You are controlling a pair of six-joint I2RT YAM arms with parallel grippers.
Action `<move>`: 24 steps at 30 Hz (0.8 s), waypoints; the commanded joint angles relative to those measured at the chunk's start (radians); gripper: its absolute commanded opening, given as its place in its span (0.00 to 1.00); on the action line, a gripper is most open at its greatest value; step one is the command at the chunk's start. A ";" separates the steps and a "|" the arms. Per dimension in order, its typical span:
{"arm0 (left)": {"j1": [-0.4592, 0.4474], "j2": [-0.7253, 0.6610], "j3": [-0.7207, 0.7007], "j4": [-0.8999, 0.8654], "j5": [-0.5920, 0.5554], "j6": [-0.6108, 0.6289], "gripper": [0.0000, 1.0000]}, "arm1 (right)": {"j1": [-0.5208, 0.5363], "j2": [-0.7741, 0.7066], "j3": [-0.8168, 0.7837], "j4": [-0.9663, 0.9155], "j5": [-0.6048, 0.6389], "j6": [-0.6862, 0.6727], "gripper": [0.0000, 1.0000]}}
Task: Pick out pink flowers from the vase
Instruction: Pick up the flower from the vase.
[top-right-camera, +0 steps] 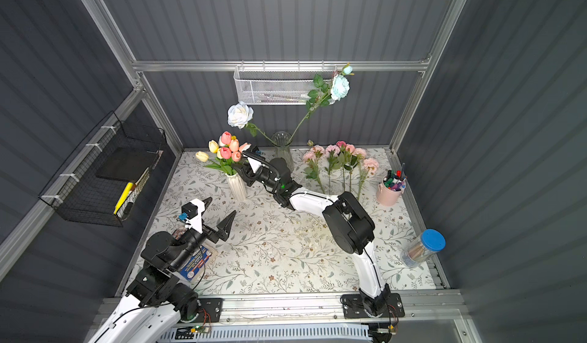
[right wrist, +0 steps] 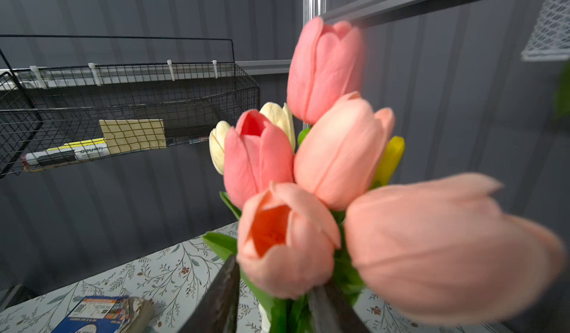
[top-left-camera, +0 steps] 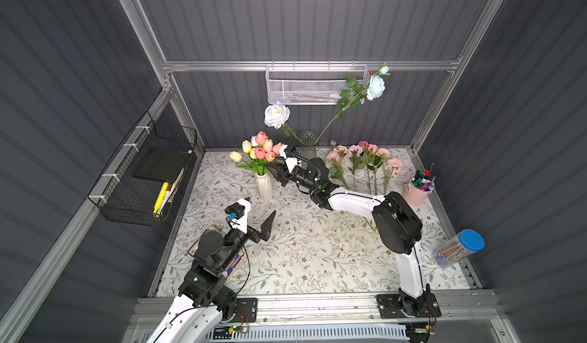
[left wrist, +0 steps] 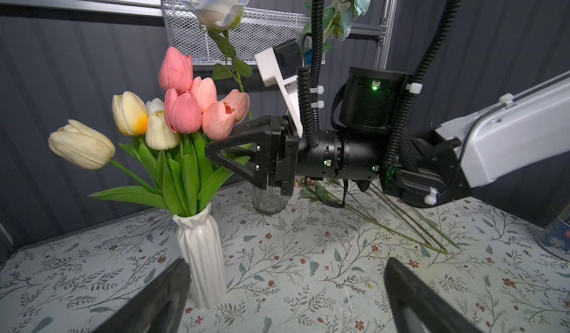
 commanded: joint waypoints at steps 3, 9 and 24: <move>0.001 -0.013 -0.016 0.033 0.007 0.019 0.99 | -0.001 0.030 0.058 -0.028 0.054 -0.014 0.39; 0.001 -0.012 -0.016 0.035 0.014 0.022 0.99 | -0.002 0.038 0.070 -0.017 0.070 0.003 0.35; 0.001 -0.023 -0.016 0.030 0.021 0.024 0.99 | -0.001 0.006 0.036 0.069 0.062 0.023 0.21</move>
